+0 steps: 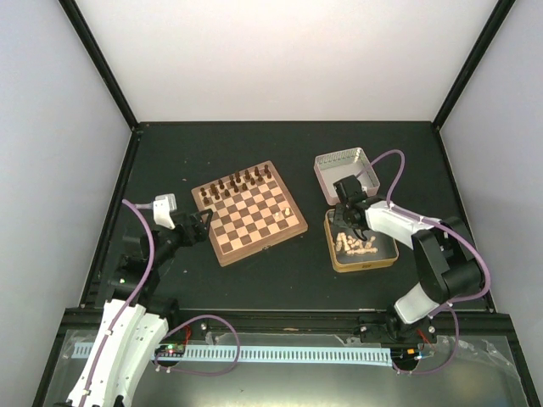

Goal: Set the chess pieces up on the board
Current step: Pick up the chess piece from the storage box.

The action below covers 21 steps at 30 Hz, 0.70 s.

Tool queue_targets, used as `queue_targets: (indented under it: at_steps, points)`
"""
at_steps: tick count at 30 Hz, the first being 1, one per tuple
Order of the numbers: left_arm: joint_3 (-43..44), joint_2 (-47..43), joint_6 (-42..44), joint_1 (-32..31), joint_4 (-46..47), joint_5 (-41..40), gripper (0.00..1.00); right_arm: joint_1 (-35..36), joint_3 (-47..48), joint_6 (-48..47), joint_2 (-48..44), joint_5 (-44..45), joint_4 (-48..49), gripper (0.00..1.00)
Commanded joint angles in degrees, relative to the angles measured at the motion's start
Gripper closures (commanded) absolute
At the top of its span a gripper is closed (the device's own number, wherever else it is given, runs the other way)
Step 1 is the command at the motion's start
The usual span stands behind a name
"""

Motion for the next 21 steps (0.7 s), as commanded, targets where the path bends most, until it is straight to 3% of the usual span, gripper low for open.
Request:
queue_targets:
  at_steps: [1,10,21]
  points:
    - [1.53,-0.27,-0.76,-0.23,0.67,0.64,0.01,-0.39,1.23,-0.28,0.17,2.88,0.51,0.87]
    - [1.35,-0.33,-0.71,-0.17,0.75,0.71,0.01,-0.36,0.08,-0.43,-3.7,2.63,-1.18,0.91]
    - [1.13,-0.16,-0.92,-0.17,1.06,0.72,0.01,1.02,0.6,1.29,-12.75,-5.5,-5.39,0.91]
